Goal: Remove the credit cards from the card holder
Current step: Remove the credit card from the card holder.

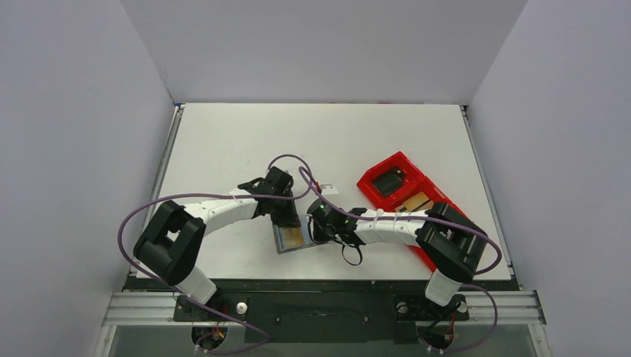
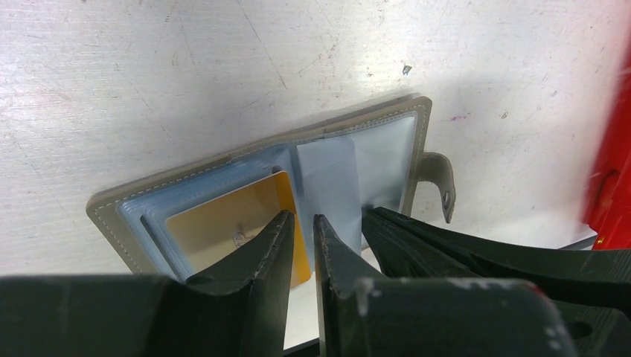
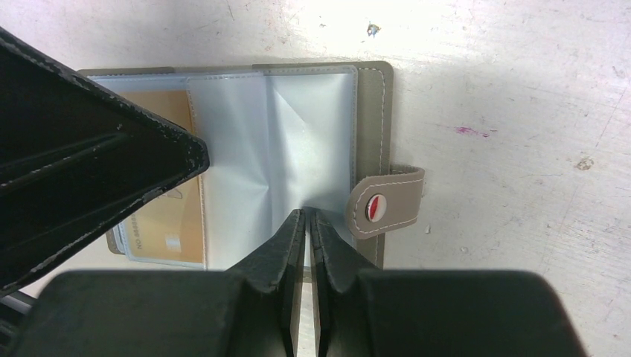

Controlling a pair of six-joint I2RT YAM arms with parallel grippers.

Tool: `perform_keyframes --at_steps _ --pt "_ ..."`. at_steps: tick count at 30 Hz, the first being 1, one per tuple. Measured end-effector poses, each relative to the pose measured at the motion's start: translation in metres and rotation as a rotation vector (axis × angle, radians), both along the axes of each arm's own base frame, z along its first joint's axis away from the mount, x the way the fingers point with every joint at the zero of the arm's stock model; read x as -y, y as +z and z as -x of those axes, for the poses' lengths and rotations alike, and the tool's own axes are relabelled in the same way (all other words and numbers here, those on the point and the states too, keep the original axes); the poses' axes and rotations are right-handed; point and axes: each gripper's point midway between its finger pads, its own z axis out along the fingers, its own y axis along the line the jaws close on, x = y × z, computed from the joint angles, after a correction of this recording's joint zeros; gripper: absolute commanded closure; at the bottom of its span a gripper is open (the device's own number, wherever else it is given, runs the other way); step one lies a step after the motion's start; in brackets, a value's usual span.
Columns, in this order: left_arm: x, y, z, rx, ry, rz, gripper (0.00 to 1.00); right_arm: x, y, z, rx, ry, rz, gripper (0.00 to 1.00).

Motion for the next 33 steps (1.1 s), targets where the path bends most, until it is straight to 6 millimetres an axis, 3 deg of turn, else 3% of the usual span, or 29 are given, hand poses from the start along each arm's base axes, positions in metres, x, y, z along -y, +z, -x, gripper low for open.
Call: perform_keyframes --at_steps 13,26,33 --pt "0.018 0.008 -0.001 0.022 -0.048 0.059 0.81 0.000 0.004 -0.002 0.000 -0.005 -0.018 0.95" --pt "0.042 0.007 -0.012 0.024 -0.083 0.109 0.75 0.006 0.065 -0.015 0.080 -0.036 -0.139 0.95" --pt "0.051 0.000 -0.013 -0.004 -0.098 0.122 0.67 0.007 0.070 -0.012 0.086 -0.030 -0.147 0.96"
